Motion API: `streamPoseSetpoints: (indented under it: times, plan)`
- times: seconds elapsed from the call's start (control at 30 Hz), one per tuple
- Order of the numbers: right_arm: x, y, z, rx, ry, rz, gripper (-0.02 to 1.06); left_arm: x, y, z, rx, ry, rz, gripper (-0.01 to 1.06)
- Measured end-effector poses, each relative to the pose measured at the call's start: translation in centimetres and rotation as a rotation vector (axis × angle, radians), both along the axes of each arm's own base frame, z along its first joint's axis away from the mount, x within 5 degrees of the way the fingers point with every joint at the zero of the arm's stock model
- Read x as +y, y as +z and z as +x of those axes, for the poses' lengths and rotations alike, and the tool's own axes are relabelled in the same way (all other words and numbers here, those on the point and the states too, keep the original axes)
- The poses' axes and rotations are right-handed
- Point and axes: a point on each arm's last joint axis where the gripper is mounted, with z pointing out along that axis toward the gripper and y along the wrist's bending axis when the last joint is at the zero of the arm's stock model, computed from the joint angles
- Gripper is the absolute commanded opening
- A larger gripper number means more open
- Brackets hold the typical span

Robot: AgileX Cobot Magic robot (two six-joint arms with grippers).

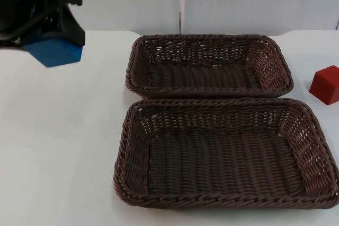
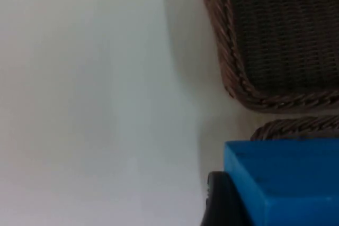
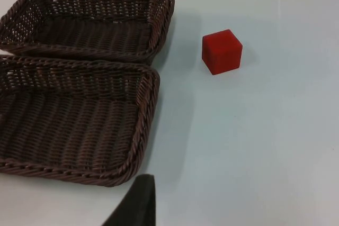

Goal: Pick up one cube with the left hand and place it into the upper basket. Pick up one cube with the right hand and place it into the lower basket.

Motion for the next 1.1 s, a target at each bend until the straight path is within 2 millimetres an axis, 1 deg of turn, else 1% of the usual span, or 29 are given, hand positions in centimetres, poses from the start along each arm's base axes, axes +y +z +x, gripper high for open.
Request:
streamPoseSetpoints:
  times: [0.13, 0.23, 0.27, 0.37, 0.4, 0.43, 0.57, 0.6, 0.7, 0.73, 0.87, 0.9, 1.03, 1.07, 1.1]
  plan:
    - [0.0, 0.0, 0.0, 0.000, 0.000, 0.000, 1.05, -0.5, 0.1, 1.2, 0.011, -0.022, -0.003, 0.00]
    - [0.0, 0.0, 0.0, 0.000, 0.000, 0.000, 1.05, -1.7, 0.2, 2.5, 0.012, -0.060, -0.007, 0.00]
    - [0.0, 0.0, 0.0, 0.000, 0.000, 0.000, 1.05, -1.7, 0.2, 2.5, 0.012, -0.060, -0.007, 0.00]
    - [0.0, 0.0, 0.0, 0.000, 0.000, 0.000, 1.05, -3.4, 0.0, 4.0, 0.016, -0.106, -0.007, 0.00]
    - [0.0, 0.0, 0.0, 0.000, 0.000, 0.000, 1.05, -4.4, -0.1, 4.7, 0.016, -0.133, -0.005, 0.00]
    - [0.0, 0.0, 0.0, 0.000, 0.000, 0.000, 1.05, -4.4, -0.1, 4.7, 0.016, -0.133, -0.005, 0.00]
    - [0.0, 0.0, 0.0, 0.000, 0.000, 0.000, 1.05, -6.8, -0.8, 6.8, 0.019, -0.188, -0.007, 0.00]
    - [0.0, 0.0, 0.0, 0.000, 0.000, 0.000, 1.05, -6.8, -0.8, 6.8, 0.019, -0.188, -0.007, 0.00]
    - [0.0, 0.0, 0.0, 0.000, 0.000, 0.000, 1.05, -8.6, -1.4, 8.5, 0.018, -0.227, -0.009, 0.00]
    - [0.0, 0.0, 0.0, 0.000, 0.000, 0.000, 1.05, -8.6, -1.4, 8.5, 0.018, -0.227, -0.009, 0.00]
    - [0.0, 0.0, 0.0, 0.000, 0.000, 0.000, 1.05, -10.3, -1.9, 10.3, 0.012, -0.259, -0.014, 0.00]
    - [0.0, 0.0, 0.0, 0.000, 0.000, 0.000, 1.05, -10.3, -1.9, 10.3, 0.012, -0.259, -0.014, 0.00]
    - [0.0, 0.0, 0.0, 0.000, 0.000, 0.000, 1.05, -11.3, -2.6, 12.3, 0.000, -0.255, -0.025, 0.00]
    - [0.0, 0.0, 0.0, 0.000, 0.000, 0.000, 1.05, -11.3, -2.6, 12.3, 0.000, -0.255, -0.025, 0.00]
    - [0.0, 0.0, 0.0, 0.000, 0.000, 0.000, 1.05, -11.5, -3.0, 13.0, -0.003, -0.256, -0.025, 0.00]
